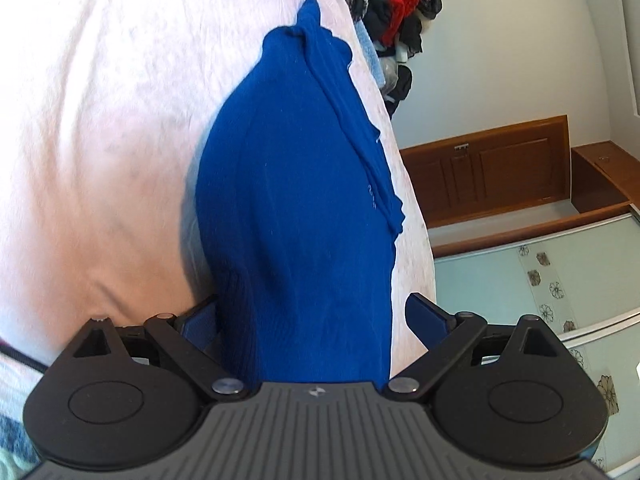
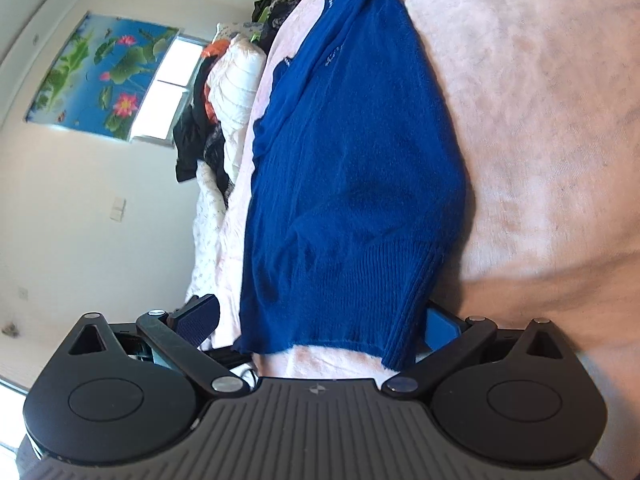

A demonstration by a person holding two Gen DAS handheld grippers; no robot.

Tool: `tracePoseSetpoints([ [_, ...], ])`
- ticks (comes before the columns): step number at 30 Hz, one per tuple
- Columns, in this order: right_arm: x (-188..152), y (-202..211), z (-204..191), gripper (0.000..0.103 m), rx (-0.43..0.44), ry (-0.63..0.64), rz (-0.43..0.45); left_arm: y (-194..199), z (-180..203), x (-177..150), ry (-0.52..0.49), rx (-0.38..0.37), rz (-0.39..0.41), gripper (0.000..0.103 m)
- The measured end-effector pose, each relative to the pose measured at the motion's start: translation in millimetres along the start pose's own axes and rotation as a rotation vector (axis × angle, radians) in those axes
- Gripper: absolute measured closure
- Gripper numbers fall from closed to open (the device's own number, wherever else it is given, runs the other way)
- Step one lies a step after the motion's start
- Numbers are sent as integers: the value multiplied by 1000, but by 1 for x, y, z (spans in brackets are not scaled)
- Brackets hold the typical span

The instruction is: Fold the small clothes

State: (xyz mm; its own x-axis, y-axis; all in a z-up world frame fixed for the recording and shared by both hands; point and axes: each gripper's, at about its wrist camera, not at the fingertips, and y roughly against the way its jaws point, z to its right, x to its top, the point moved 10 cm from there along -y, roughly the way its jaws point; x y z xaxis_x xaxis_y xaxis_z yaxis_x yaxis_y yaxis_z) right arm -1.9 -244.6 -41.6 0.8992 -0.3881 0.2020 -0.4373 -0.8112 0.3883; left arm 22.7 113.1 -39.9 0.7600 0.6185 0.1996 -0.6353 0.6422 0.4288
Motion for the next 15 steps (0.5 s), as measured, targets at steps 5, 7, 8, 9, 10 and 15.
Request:
tracePoseSetpoints([
  [5, 11, -6, 2, 2, -8, -21, 18, -2, 0, 16, -68, 57, 111, 6],
  [7, 10, -11, 2, 1, -16, -16, 8, -6, -3, 16, -74, 82, 91, 6],
  [8, 7, -13, 2, 2, -29, -1, 3, -7, 1, 13, -105, 94, 75, 6],
  [9, 6, -14, 1, 4, -45, 20, -2, -11, 4, 7, -137, 102, 38, 8],
  [10, 4, -15, 1, 8, -63, 37, -3, -15, 8, 0, -169, 108, -7, 25],
  [15, 5, -7, 14, 25, -104, 34, 41, -29, 8, -34, -270, 140, -164, 65],
])
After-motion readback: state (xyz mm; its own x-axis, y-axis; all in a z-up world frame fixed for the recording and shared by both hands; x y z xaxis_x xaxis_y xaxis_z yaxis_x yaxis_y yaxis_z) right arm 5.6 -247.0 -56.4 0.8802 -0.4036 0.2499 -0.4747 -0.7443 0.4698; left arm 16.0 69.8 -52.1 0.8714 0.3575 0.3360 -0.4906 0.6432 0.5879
